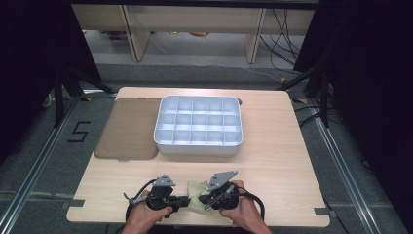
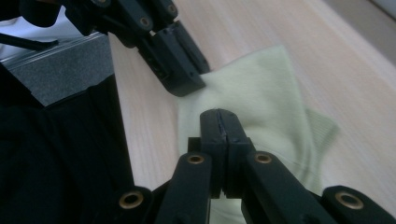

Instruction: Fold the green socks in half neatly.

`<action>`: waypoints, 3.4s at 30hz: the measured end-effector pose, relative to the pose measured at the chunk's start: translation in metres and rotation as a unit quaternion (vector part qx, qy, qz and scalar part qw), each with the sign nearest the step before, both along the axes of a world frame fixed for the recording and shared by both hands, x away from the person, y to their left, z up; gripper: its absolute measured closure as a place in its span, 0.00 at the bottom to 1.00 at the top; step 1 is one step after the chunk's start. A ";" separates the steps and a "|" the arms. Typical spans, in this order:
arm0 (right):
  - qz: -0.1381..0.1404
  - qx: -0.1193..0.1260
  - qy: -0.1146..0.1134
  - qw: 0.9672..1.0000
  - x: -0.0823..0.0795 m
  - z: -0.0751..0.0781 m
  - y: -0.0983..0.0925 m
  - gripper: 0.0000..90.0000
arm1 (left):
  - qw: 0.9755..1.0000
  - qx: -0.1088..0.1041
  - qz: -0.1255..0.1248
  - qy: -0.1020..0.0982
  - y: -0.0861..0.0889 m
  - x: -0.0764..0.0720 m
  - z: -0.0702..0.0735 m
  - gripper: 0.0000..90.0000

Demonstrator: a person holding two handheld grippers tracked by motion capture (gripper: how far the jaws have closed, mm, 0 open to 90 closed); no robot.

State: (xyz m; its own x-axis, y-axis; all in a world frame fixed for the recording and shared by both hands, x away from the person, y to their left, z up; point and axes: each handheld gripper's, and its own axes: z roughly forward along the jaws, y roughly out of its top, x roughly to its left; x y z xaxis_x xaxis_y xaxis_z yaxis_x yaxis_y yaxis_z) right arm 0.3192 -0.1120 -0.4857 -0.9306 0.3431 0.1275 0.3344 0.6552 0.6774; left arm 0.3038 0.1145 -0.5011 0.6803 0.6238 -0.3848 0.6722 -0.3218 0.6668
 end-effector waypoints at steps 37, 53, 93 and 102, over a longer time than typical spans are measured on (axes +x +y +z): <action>-0.048 -0.004 -0.035 0.998 0.036 0.000 -0.004 1.00 | 0.999 0.014 -0.016 -0.045 -0.004 -0.006 0.011 0.94; -0.069 -0.022 0.000 0.997 0.017 -0.005 -0.030 1.00 | 0.998 0.020 -0.020 -0.059 -0.006 -0.008 0.017 0.94; -0.081 -0.016 0.025 0.996 0.025 -0.011 -0.037 1.00 | 0.991 0.044 -0.097 -0.080 -0.071 -0.011 0.012 0.94; -0.096 0.030 -0.007 0.995 0.030 0.010 -0.049 1.00 | 0.991 0.045 -0.100 -0.075 -0.078 -0.009 0.005 0.94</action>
